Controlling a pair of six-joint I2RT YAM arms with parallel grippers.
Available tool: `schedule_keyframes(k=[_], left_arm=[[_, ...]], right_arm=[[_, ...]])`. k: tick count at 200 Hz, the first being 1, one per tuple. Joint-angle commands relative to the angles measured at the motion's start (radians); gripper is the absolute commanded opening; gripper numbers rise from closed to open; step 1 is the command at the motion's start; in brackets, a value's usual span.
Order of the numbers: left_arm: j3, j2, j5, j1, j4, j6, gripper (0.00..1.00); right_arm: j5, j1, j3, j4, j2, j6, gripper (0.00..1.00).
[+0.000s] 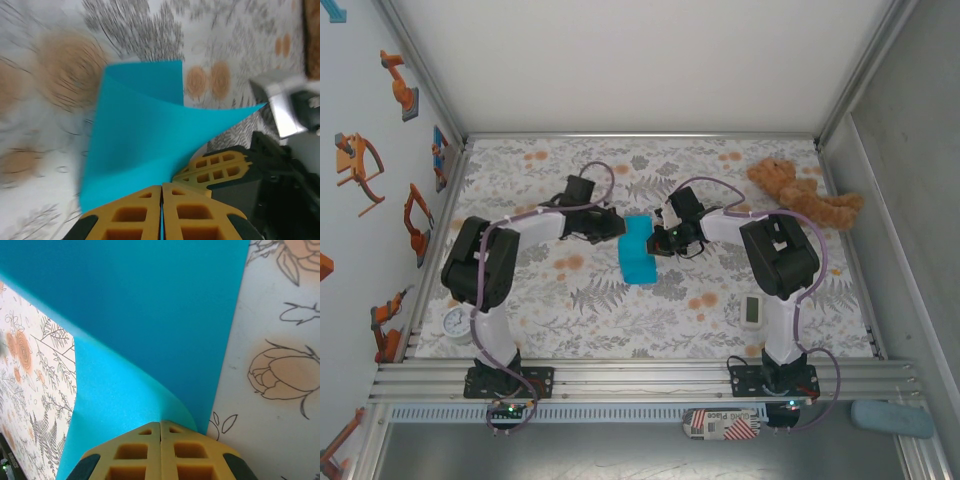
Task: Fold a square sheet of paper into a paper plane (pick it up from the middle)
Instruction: First fold the square sheet of paper in half at the center of the table.
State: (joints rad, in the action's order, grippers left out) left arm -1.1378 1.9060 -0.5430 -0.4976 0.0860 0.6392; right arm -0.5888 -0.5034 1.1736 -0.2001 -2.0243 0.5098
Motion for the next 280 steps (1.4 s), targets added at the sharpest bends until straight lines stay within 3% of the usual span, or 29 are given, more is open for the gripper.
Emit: schedule_keyframes(k=[1, 54, 106, 130, 160, 209, 280], left_arm=[[-0.022, 0.07, -0.034, -0.016, -0.047, 0.049, 0.1], [-0.065, 0.153, 0.054, 0.039, 0.024, 0.04, 0.08], [-0.07, 0.131, 0.103, 0.134, 0.106, -0.02, 0.08], [-0.089, 0.076, 0.092, 0.135, 0.12, -0.052, 0.08], [-0.037, -0.005, -0.013, 0.089, -0.037, 0.006, 0.09], [-0.072, 0.119, -0.05, 0.006, -0.13, 0.1, 0.09], [-0.136, 0.229, 0.048, 0.089, -0.058, 0.115, 0.09]], right_arm=[[0.256, 0.035, -0.086, -0.206, -0.124, -0.037, 0.0], [0.264, 0.037, -0.097, -0.19, -0.133, -0.037, 0.0], [0.271, 0.043, -0.107, -0.183, -0.134, -0.043, 0.0], [0.268, 0.043, -0.105, -0.182, -0.134, -0.042, 0.0], [0.265, 0.043, -0.105, -0.18, -0.133, -0.04, 0.0], [0.265, 0.044, -0.106, -0.181, -0.136, -0.04, 0.0], [0.269, 0.046, -0.115, -0.183, -0.136, -0.043, 0.0]])
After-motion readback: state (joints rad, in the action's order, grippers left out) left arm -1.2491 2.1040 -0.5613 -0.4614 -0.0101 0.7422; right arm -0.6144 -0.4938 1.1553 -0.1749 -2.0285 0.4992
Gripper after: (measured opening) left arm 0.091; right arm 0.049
